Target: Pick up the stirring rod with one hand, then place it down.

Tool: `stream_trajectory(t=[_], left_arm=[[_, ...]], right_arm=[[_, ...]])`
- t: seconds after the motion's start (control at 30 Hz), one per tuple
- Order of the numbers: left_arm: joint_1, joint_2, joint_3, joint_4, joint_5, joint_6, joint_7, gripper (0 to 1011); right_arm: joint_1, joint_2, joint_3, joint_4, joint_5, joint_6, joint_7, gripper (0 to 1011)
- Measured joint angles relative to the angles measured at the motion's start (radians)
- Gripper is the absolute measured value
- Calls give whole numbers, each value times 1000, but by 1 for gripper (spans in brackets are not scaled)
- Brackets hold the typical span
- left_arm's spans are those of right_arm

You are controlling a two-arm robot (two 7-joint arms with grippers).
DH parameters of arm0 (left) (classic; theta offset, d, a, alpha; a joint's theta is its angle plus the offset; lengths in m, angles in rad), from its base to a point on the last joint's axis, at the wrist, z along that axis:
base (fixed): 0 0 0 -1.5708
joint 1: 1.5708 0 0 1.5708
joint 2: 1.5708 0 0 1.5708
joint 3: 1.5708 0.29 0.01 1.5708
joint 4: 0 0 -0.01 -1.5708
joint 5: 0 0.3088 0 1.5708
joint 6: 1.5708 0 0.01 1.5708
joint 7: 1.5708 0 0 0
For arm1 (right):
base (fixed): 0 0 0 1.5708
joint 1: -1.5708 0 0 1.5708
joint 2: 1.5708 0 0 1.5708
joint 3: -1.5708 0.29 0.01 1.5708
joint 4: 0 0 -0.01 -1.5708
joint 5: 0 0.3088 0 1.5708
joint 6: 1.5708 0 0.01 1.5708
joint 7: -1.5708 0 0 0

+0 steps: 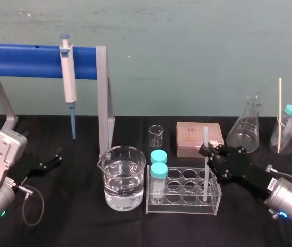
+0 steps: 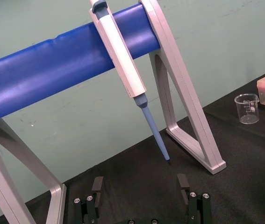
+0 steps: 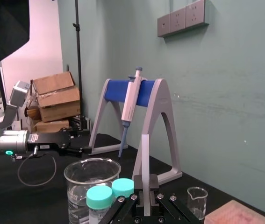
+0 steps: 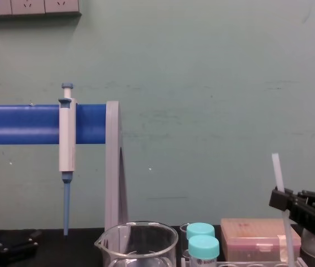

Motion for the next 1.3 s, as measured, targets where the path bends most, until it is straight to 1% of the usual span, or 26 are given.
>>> stream_trajectory(t=[0.4, 0.63, 1.0, 1.1, 1.17, 1.27, 1.3], left_arm=[[0, 0, 0, 0, 0, 0, 0, 1000], [0, 0, 0, 0, 0, 0, 0, 1000], [0, 0, 0, 0, 0, 0, 0, 1000], [0, 0, 0, 0, 0, 0, 0, 1000], [0, 0, 0, 0, 0, 0, 0, 1000], [0, 0, 0, 0, 0, 0, 0, 1000], [0, 0, 0, 0, 0, 0, 0, 1000]], right_arm=[[0, -8, -2, 23, -26, 5, -15, 70], [-1, -8, -2, 23, -39, 7, -22, 70], [-1, -7, -1, 22, -38, 8, -22, 75], [-1, -7, -1, 22, -37, 8, -22, 150], [-1, -7, -1, 22, -37, 8, -22, 226], [-1, -7, -1, 22, -36, 8, -22, 283], [-1, -7, -1, 22, -36, 8, -21, 345]])
